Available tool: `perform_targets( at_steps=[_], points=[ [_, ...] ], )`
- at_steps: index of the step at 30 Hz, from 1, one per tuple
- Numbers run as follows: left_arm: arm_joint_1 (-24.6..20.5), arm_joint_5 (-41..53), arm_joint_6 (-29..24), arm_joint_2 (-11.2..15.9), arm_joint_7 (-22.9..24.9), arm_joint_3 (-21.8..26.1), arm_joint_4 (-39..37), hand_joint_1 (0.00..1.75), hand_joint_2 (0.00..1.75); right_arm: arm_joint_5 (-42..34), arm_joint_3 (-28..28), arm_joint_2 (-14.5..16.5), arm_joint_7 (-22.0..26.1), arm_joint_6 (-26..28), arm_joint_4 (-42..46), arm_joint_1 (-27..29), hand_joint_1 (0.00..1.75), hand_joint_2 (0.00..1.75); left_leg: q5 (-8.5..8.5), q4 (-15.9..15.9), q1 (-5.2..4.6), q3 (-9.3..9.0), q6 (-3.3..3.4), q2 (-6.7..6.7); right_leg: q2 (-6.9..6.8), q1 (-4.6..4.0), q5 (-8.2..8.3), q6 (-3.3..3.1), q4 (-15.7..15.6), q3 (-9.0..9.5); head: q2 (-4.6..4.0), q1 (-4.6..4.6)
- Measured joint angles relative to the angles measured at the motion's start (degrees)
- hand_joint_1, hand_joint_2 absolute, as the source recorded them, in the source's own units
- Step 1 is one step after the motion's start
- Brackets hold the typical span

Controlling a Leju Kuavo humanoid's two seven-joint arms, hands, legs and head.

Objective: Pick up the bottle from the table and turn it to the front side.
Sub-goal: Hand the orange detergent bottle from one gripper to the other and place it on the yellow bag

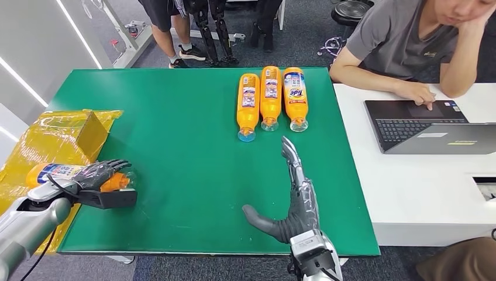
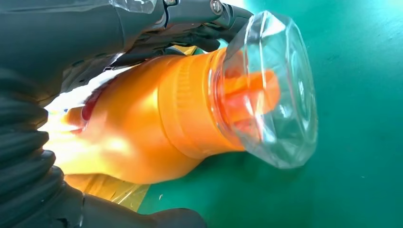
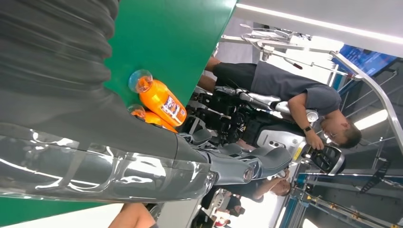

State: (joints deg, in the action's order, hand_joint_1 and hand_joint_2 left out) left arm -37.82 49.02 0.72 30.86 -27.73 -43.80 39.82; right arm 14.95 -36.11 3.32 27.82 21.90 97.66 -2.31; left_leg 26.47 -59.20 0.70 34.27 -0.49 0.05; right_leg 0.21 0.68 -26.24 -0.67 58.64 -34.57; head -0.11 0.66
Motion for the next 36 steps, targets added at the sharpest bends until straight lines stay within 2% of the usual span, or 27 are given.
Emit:
perform_targets(
  at_steps=[11,21,31,36],
  points=[
    [1.92,-1.44,-1.12,0.83,1.29,1.36,1.18,0.00,1.75,-0.26,0.00,0.00,0.31,-0.04,-0.34,0.00,0.00,1.75,0.01,0.03,0.00,-0.08,-0.02,0.06,0.05,0.00,-0.01,-0.01,0.02,0.03,0.00,0.00],
    [9.36,-1.36,-1.89,4.69,2.31,9.37,8.23,0.00,1.75,-0.86,0.02,-0.02,0.70,1.31,-0.52,0.23,0.00,1.75,0.01,0.05,0.01,-0.10,-0.03,0.08,0.07,-0.01,-0.03,-0.05,0.02,-0.02,0.00,0.01],
    [15.12,0.45,-2.78,6.72,2.55,15.97,14.84,0.00,1.75,-0.58,0.08,-0.02,0.75,1.96,-0.50,1.13,0.00,1.75,0.01,0.04,0.00,-0.07,-0.03,0.05,0.04,-0.01,-0.03,-0.04,-0.01,-0.02,0.00,0.01],
    [15.91,1.39,-3.52,7.00,2.32,18.69,18.70,0.00,1.75,0.33,0.28,-0.02,0.44,1.99,-0.02,2.01,0.00,1.75,0.01,0.04,0.00,-0.06,-0.03,0.02,0.01,0.00,-0.03,-0.04,-0.02,-0.02,0.00,0.00]
  ],
)
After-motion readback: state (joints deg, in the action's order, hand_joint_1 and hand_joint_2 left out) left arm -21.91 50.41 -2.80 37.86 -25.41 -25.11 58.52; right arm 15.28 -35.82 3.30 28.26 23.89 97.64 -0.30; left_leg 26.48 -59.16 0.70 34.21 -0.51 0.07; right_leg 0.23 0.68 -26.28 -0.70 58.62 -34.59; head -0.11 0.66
